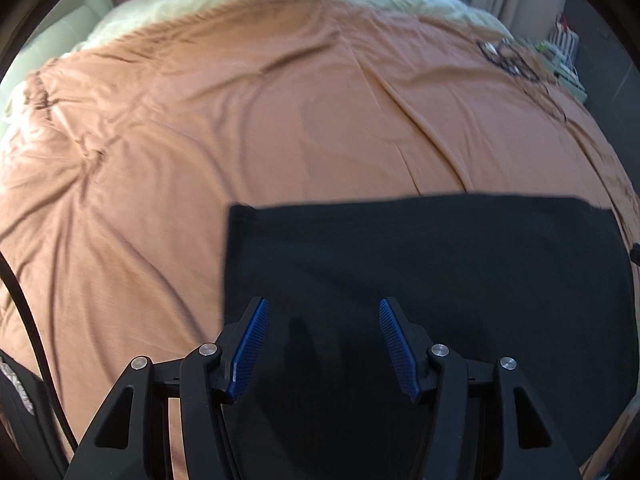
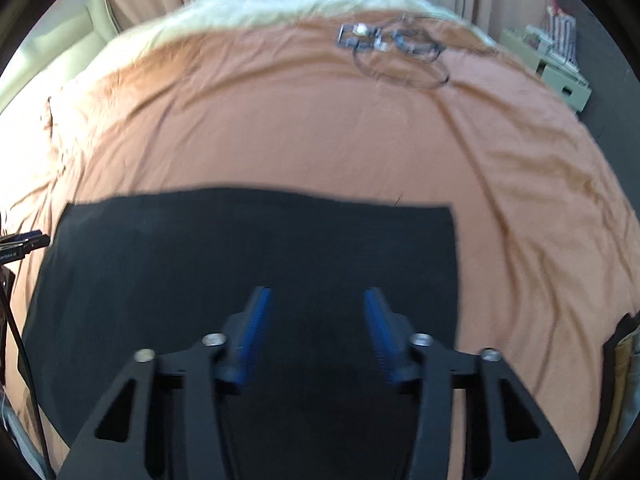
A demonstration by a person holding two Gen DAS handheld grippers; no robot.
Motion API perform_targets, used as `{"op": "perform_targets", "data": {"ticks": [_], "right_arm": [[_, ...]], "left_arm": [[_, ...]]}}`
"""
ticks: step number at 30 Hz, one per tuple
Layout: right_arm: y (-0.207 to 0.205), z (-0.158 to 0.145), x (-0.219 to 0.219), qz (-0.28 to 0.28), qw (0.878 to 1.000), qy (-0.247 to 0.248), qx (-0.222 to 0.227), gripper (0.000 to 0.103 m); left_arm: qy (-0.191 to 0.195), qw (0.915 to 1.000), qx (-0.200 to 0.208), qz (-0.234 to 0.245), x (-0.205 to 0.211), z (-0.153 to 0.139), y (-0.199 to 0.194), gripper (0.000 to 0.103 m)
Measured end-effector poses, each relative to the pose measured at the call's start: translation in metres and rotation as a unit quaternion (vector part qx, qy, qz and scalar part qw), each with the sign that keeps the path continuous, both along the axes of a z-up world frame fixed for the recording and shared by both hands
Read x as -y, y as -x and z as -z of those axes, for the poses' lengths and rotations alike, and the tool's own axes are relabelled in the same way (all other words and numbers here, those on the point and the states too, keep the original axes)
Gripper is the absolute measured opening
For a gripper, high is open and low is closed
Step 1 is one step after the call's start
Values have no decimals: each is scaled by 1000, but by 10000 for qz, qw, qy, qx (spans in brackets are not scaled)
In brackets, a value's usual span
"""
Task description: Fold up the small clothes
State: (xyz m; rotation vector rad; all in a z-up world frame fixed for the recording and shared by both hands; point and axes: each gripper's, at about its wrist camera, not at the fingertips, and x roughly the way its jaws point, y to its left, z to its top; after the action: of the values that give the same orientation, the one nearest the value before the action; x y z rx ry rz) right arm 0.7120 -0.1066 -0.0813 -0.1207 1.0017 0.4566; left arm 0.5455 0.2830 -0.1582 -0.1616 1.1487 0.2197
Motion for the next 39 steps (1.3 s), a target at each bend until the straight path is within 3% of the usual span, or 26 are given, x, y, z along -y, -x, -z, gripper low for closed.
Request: {"op": "perform_targets", "data": {"ticks": [5, 14, 22, 30, 37, 38, 39], "right_arm": [[-15, 22, -19, -132, 9991, 360, -173, 41], [-49, 28, -60, -22, 9971, 748, 168, 41], [-75, 38, -93, 312, 9971, 669, 170, 46], [-74, 22, -84, 483, 9986, 193, 52, 47], [-55, 19, -113, -64, 9985, 523, 141, 47], [-55, 23, -119, -103, 9981, 601, 132, 45], [-56, 26, -123, -119, 9977, 659, 132, 34]], "left_arm": [[-164, 9992, -349, 135, 13, 33, -15, 59], [-373, 9992, -149, -13, 15, 42, -54, 60], [-262, 9994, -52, -231, 4, 45, -77, 69], [-290, 9988, 131, -359, 8, 30, -64, 70], [-141, 9993, 264, -227, 24, 16, -57, 70], [-95, 9994, 280, -177, 29, 15, -58, 70], [-75, 9995, 284, -149, 33, 15, -59, 70]]}}
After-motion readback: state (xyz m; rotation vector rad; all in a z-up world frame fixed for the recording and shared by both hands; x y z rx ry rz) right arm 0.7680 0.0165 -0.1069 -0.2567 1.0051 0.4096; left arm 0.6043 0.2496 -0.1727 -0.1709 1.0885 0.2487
